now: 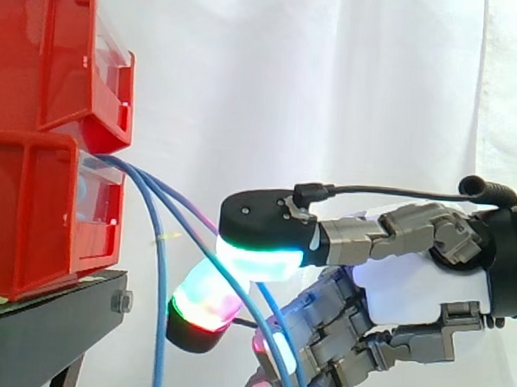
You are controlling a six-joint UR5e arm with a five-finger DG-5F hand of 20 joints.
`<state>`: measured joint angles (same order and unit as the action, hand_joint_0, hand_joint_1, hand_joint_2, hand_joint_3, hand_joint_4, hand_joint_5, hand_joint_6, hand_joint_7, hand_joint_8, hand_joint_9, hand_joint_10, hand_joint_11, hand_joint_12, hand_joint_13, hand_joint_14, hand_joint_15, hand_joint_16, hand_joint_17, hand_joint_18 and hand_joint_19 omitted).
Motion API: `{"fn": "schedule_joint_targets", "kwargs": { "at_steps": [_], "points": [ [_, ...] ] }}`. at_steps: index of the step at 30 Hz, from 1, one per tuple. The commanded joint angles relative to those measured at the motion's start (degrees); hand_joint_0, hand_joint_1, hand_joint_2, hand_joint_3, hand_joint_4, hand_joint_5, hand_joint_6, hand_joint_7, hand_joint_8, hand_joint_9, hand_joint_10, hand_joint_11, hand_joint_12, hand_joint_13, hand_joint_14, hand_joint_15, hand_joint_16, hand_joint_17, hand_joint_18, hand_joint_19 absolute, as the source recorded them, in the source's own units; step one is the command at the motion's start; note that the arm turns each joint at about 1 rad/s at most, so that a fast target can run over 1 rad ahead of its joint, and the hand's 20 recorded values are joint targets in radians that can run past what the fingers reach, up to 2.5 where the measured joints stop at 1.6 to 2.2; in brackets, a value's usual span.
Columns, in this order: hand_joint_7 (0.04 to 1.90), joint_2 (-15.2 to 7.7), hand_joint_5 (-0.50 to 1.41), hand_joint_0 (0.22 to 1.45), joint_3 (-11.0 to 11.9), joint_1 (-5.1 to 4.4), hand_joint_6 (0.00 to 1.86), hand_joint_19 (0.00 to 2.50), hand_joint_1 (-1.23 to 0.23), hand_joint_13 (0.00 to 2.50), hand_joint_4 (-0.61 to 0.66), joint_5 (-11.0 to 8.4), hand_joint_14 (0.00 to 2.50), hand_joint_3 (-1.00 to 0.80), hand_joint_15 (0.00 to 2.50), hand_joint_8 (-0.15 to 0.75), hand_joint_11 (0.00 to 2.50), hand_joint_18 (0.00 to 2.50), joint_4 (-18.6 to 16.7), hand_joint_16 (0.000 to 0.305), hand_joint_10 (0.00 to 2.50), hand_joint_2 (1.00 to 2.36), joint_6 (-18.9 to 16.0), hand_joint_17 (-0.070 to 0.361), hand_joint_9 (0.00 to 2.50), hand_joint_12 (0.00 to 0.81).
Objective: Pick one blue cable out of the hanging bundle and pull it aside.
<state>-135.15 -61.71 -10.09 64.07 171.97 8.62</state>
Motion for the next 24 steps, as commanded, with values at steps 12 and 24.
{"fn": "schedule_joint_targets", "kwargs": {
  "at_steps": [12,24],
  "points": [
    [0.75,0.68,-0.17,0.49,0.10,0.15,0.93,0.74,-0.78,0.96,0.02,0.00,0.02,-0.50,0.69,0.303,0.83,0.88,0.91,0.051,0.02,1.00,3.77,0.115,1.16,0.385],
    [0.83,2.44,-0.16,0.56,0.19,0.15,0.90,0.81,-0.47,0.94,-0.01,-0.09,0.02,-0.42,0.71,0.298,0.83,0.79,4.87,0.048,0.02,1.00,5.79,0.109,1.16,0.379]
  ]
}}
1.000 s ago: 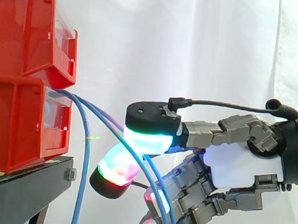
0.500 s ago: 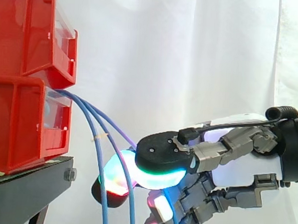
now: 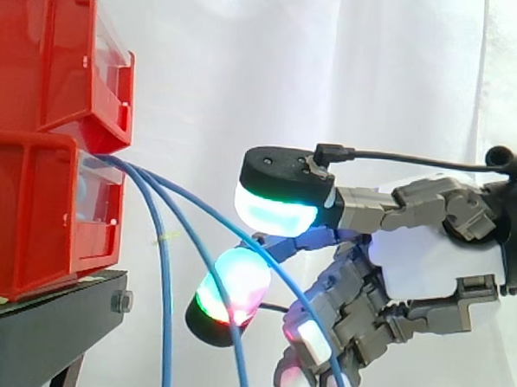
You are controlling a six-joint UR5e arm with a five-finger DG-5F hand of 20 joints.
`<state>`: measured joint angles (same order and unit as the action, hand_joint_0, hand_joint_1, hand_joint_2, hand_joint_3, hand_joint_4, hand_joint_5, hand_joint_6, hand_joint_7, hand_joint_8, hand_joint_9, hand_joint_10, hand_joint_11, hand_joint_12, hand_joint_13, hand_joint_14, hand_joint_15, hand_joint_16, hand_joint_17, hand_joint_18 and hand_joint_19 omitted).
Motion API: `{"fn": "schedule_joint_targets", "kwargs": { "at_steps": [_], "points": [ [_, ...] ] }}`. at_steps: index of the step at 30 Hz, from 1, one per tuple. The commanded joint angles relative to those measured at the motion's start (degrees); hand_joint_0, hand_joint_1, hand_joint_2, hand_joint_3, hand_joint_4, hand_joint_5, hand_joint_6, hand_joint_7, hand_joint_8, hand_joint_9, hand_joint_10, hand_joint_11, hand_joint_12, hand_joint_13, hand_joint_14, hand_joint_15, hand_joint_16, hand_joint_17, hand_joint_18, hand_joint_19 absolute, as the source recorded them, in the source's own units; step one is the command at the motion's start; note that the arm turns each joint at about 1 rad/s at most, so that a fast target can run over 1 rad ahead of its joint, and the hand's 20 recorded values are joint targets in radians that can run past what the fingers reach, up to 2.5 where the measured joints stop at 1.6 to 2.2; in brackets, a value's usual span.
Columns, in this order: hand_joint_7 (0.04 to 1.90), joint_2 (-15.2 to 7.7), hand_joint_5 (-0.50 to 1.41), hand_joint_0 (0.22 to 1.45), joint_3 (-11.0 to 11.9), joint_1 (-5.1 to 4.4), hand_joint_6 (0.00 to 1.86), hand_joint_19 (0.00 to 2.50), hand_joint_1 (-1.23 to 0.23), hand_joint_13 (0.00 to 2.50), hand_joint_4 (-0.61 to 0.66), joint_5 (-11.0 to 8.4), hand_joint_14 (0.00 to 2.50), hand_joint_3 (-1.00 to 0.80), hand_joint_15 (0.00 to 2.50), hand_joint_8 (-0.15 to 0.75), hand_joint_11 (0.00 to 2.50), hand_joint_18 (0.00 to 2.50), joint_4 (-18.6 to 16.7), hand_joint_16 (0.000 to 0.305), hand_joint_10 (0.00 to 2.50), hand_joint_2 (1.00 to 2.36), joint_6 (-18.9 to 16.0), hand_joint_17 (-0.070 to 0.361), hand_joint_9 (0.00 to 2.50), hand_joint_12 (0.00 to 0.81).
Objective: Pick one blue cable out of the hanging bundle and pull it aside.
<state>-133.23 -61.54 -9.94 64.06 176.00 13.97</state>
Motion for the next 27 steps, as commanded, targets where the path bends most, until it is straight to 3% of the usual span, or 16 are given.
{"fn": "schedule_joint_targets", "kwargs": {
  "at_steps": [1,9,13,20,25,27],
  "points": [
    [0.84,0.60,-0.16,0.56,-0.07,0.01,0.90,0.81,-0.48,0.94,-0.01,-0.07,0.02,-0.41,0.71,0.299,0.83,0.79,0.92,0.048,0.02,1.01,0.53,0.108,1.16,0.376],
    [0.86,1.22,-0.16,0.57,-0.07,0.01,0.91,0.79,-0.59,0.94,0.01,-0.07,0.02,-0.29,0.71,0.309,0.84,0.80,1.10,0.049,0.02,1.01,0.88,0.109,1.16,0.377],
    [0.84,1.57,-0.17,0.56,0.02,0.01,0.92,0.79,-0.60,0.94,0.02,-0.07,0.02,-0.32,0.71,0.301,0.84,0.81,1.19,0.049,0.02,1.01,0.88,0.110,1.15,0.376],
    [0.81,2.09,-0.17,0.53,0.02,0.01,0.91,0.79,-0.44,0.94,0.02,-0.07,0.02,-0.47,0.71,0.308,0.84,0.81,1.89,0.050,0.02,1.00,0.88,0.114,1.16,0.387],
    [0.83,2.36,-0.17,0.57,0.02,-0.08,0.91,0.81,-0.42,0.94,0.01,-0.16,0.02,-0.39,0.71,0.303,0.84,0.79,2.33,0.048,0.02,1.01,0.88,0.109,1.16,0.381],
    [0.83,2.36,-0.17,0.57,0.02,-0.08,0.91,0.79,-0.50,0.93,0.01,-0.16,0.02,-0.30,0.71,0.308,0.83,0.79,2.51,0.049,0.02,1.01,0.88,0.110,1.15,0.382]
  ]
}}
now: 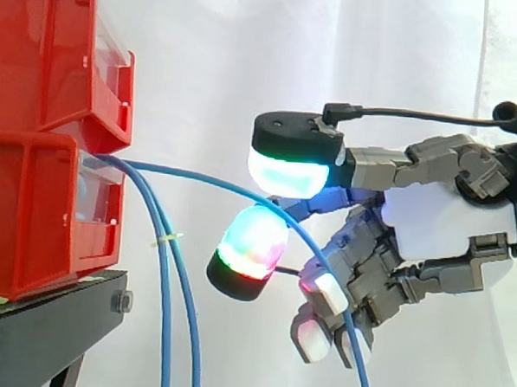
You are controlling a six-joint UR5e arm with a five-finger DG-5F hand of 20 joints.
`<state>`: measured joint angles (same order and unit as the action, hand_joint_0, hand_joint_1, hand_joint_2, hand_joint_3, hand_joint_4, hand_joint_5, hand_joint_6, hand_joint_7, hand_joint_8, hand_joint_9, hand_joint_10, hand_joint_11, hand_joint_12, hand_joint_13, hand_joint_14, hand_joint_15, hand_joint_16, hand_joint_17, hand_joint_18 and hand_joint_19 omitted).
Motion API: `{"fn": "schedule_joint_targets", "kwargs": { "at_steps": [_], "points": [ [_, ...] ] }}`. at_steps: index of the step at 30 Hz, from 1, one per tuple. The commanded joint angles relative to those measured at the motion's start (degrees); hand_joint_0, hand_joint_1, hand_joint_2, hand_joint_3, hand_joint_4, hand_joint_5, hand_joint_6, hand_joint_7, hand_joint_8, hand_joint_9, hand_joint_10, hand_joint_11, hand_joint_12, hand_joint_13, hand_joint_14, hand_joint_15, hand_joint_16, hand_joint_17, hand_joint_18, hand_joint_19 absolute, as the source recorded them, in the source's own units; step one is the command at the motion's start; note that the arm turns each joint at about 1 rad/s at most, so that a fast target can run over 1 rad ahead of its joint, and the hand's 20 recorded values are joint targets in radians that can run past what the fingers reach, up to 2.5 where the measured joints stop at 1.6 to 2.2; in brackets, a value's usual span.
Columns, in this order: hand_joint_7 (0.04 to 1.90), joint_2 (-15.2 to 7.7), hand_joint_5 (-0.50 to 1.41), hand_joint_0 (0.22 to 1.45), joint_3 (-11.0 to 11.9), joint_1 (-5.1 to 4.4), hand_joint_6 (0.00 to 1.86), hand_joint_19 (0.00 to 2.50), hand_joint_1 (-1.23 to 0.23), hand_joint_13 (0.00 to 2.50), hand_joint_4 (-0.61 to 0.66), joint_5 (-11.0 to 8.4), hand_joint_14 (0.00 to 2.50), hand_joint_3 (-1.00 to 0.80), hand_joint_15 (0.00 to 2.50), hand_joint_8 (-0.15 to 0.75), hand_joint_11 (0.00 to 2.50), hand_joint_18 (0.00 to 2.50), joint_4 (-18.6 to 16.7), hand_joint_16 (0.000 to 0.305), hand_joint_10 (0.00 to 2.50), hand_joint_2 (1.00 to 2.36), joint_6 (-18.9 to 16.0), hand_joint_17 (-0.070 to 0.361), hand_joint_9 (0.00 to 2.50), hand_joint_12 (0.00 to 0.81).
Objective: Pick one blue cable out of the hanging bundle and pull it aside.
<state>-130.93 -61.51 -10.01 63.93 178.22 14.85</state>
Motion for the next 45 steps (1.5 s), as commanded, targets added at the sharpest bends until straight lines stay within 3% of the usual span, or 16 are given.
{"fn": "schedule_joint_targets", "kwargs": {
  "at_steps": [1,9,19,20,23,26,30,33,38,45],
  "points": [
    [0.84,0.07,-0.17,0.56,-0.02,-0.01,0.91,0.79,-0.55,0.93,0.02,-0.03,0.02,-0.26,0.71,0.308,0.85,0.80,0.37,0.049,0.02,1.02,0.00,0.110,1.14,0.382],
    [0.89,0.07,-0.17,0.59,0.16,-0.10,0.93,0.77,-0.74,0.93,0.00,-0.03,0.02,-0.10,0.70,0.298,0.86,0.82,0.37,0.048,0.02,1.02,0.00,0.109,1.11,0.374],
    [0.85,0.07,-0.18,0.66,0.16,-0.19,0.95,0.75,-0.80,0.91,-0.03,-0.03,0.02,-0.22,0.68,0.287,0.86,0.82,0.37,0.047,0.02,1.02,0.00,0.107,1.08,0.367],
    [0.83,0.07,-0.18,0.62,0.16,-0.27,0.94,0.75,-0.79,0.90,0.03,-0.03,0.02,-0.31,0.70,0.283,0.86,0.80,0.37,0.047,0.02,1.01,0.00,0.106,1.08,0.366],
    [0.83,0.07,-0.17,0.53,0.16,-0.27,0.93,0.77,-0.64,0.89,0.03,0.05,0.02,-0.48,0.70,0.297,0.86,0.78,0.37,0.050,0.02,1.00,0.00,0.112,1.09,0.379],
    [0.84,0.07,-0.16,0.51,0.16,-0.19,0.92,0.77,-0.45,0.90,0.03,0.05,0.02,-0.50,0.71,0.310,0.85,0.77,0.37,0.052,0.02,1.00,0.00,0.118,1.10,0.397],
    [0.88,0.07,-0.16,0.56,0.25,-0.27,0.91,0.80,-0.35,0.88,0.00,-0.03,0.02,-0.44,0.72,0.299,0.84,0.73,0.28,0.049,0.02,1.00,0.00,0.110,1.11,0.378],
    [0.87,0.07,-0.15,0.58,0.25,-0.27,0.91,0.81,-0.39,0.89,0.00,-0.03,0.02,-0.34,0.71,0.300,0.84,0.72,0.19,0.048,0.02,1.01,0.09,0.109,1.11,0.377],
    [0.82,0.07,-0.15,0.56,0.25,-0.27,0.92,0.76,-0.62,0.91,0.03,0.05,0.02,-0.15,0.69,0.323,0.84,0.79,0.37,0.055,0.02,1.02,0.09,0.124,1.09,0.405],
    [0.88,0.07,-0.17,0.59,0.42,-0.27,0.92,0.77,-0.76,0.87,0.01,-0.03,0.02,-0.10,0.70,0.290,0.86,0.75,0.37,0.048,0.02,1.02,0.09,0.108,1.04,0.371]
  ]
}}
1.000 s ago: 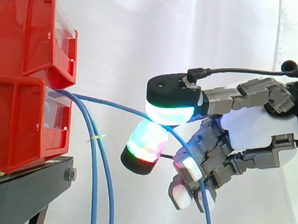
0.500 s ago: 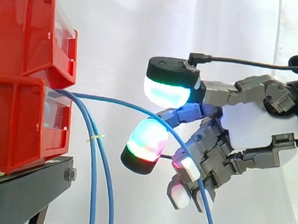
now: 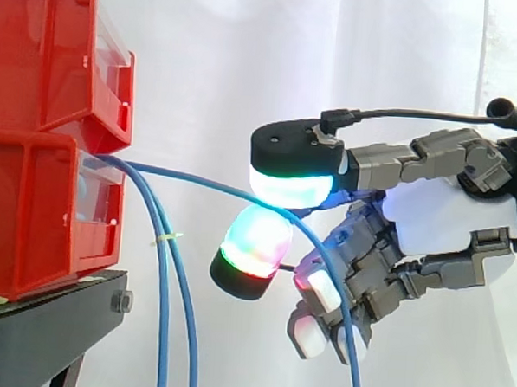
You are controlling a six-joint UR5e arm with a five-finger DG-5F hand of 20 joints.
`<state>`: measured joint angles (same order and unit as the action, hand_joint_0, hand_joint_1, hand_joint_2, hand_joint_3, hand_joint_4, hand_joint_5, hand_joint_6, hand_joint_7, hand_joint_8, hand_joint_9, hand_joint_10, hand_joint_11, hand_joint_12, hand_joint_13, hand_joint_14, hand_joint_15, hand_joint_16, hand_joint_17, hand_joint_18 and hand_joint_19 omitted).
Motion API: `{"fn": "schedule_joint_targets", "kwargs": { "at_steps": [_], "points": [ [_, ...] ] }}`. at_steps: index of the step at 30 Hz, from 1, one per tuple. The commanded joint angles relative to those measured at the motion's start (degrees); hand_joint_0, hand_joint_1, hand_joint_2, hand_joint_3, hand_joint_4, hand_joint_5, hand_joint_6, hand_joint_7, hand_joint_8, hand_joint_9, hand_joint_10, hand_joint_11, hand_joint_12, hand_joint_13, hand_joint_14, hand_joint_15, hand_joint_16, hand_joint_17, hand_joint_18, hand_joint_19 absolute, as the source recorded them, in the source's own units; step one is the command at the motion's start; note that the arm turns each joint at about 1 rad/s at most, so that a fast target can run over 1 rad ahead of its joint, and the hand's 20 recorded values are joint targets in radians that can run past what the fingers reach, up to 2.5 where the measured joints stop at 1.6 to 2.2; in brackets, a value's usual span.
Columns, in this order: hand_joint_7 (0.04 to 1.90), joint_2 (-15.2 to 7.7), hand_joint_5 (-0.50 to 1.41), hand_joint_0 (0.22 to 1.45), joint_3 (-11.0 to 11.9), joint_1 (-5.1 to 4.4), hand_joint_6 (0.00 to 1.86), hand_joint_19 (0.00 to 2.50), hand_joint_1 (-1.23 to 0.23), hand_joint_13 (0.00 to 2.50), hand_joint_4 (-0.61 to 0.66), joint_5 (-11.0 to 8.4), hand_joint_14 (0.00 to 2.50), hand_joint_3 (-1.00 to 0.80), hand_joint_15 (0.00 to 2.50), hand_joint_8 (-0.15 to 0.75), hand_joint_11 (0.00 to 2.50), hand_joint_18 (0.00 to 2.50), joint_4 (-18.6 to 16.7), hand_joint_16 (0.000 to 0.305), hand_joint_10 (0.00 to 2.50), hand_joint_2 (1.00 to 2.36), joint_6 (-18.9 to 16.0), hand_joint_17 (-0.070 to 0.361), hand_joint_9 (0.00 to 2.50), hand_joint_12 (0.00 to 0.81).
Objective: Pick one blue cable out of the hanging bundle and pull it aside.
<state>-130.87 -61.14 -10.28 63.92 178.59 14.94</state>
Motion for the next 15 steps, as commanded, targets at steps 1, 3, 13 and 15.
{"fn": "schedule_joint_targets", "kwargs": {
  "at_steps": [1,3,13,15],
  "points": [
    [0.89,0.00,-0.17,0.59,0.06,-0.01,0.93,0.76,-0.77,0.87,0.01,-0.02,0.02,-0.10,0.70,0.291,0.86,0.76,0.00,0.048,0.02,1.02,0.00,0.108,1.04,0.372],
    [0.90,0.00,-0.17,0.61,0.15,-0.01,0.93,0.75,-0.79,0.87,-0.01,0.07,0.02,-0.12,0.69,0.284,0.86,0.76,0.00,0.048,0.02,1.02,0.00,0.107,1.03,0.366],
    [0.87,0.00,-0.17,0.68,0.23,-0.09,0.93,0.71,-0.84,0.85,-0.02,0.07,0.02,-0.34,0.68,0.273,0.85,0.76,0.00,0.046,0.02,1.01,-0.09,0.105,1.01,0.359],
    [0.88,0.00,-0.18,0.70,0.23,-0.09,0.93,0.70,-0.85,0.85,-0.04,0.07,0.02,-0.37,0.67,0.272,0.85,0.75,0.00,0.046,0.02,1.01,-0.09,0.104,1.00,0.358]
  ]
}}
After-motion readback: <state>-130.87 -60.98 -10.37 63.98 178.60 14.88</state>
